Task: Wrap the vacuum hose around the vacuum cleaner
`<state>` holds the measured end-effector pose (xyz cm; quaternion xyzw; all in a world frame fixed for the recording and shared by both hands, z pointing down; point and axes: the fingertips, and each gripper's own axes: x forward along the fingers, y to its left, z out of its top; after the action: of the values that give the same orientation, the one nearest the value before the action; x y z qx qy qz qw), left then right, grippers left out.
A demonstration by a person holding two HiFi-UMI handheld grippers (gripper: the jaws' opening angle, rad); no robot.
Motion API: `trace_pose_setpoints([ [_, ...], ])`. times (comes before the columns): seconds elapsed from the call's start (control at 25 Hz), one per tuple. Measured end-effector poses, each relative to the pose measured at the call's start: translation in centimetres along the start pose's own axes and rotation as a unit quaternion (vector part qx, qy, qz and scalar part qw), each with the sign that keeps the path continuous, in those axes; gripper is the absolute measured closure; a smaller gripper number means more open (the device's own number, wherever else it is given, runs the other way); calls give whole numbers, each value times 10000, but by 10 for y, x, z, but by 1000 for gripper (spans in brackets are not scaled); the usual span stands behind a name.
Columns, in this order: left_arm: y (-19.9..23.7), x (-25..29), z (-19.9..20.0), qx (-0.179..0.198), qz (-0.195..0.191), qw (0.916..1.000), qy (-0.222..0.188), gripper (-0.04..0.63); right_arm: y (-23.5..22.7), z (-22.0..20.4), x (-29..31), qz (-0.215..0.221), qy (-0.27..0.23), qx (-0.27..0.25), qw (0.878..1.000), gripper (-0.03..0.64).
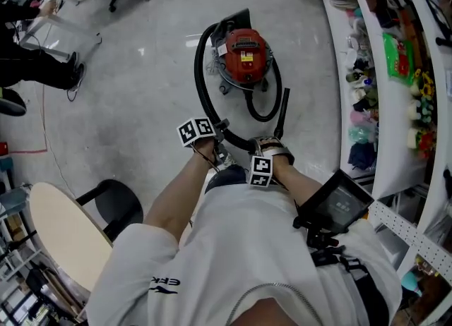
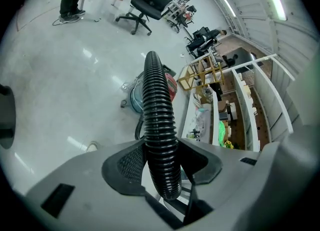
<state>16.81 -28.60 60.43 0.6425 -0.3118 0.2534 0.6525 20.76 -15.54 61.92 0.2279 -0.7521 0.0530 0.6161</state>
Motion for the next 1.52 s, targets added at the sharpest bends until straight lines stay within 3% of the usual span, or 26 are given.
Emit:
trace_pose_setpoints([
  [0.56,-46,85,-42,-485,176,9983,252,412,-19,-118,-10,348,81,-279,9990,437],
  [0.92,-71,124,-51,-568,240,9978,225,394,-46,-173,-11,369,3,-622,9974,448],
  [1.52,-97,160,-39,-1681,-249,9854,144,394,-111,-219,0,18,198,-1705,9852,451],
])
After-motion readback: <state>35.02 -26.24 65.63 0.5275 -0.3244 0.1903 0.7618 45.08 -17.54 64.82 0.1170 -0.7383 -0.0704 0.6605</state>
